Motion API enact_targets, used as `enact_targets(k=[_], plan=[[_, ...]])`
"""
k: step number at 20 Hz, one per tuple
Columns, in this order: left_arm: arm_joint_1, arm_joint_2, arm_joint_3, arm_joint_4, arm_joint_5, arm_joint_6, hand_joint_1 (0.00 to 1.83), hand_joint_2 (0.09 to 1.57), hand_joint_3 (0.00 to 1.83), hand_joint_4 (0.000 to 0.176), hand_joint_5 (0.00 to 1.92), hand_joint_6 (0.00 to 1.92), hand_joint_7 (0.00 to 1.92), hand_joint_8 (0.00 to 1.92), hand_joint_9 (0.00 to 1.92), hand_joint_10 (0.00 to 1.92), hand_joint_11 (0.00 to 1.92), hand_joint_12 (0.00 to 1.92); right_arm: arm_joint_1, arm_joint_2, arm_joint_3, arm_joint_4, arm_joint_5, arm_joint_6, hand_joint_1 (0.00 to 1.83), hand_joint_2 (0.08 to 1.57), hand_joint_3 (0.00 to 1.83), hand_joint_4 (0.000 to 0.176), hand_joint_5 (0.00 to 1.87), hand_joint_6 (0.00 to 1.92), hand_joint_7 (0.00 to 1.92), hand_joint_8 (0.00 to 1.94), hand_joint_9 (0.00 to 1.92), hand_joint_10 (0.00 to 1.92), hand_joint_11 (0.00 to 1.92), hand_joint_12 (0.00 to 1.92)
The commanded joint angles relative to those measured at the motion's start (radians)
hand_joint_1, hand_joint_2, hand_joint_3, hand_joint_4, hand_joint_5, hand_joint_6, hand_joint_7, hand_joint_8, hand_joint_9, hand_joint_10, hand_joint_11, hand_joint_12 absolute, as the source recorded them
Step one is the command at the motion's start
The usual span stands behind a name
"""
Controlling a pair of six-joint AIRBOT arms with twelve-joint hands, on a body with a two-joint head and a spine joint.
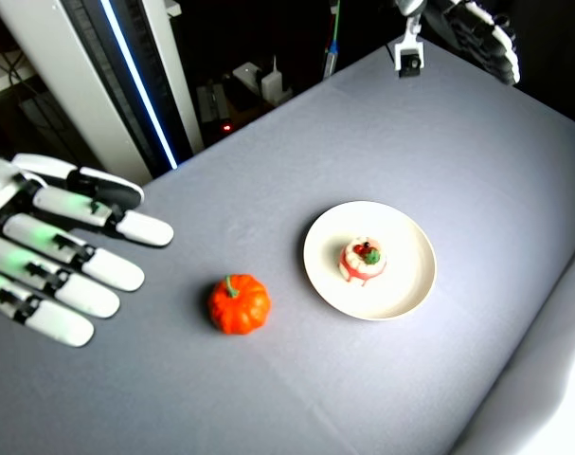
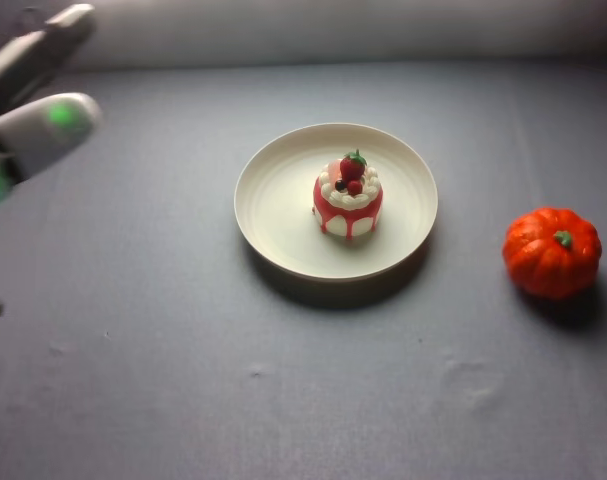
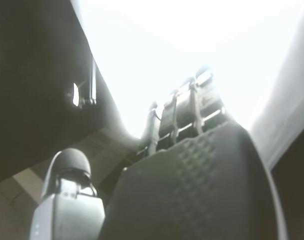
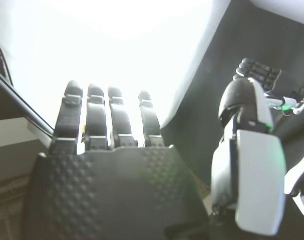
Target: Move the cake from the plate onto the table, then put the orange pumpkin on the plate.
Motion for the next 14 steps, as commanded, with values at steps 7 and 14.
enact_targets(k=[7,14], plan=[[-0.209,-0.129,0.126,0.155,0.161,-0.005,0.08,1.09,0.0,0.098,0.0,0.0,0.0,0.0,0.0,0.0,0.0,0.0,0.009,0.003,0.005,-0.001,0.125,0.004,0.36,1.09,0.02,0.101,0.0,0.0,0.0,0.0,0.0,0.0,0.0,0.0],[-0.331,-0.203,0.215,0.249,0.379,-0.005,0.28,1.04,0.0,0.059,0.0,0.0,0.0,0.0,0.04,0.02,0.0,1.34,0.009,0.002,0.003,-0.006,0.121,0.004,0.38,1.11,0.02,0.058,0.0,0.0,0.0,0.0,0.0,0.0,0.0,0.0]])
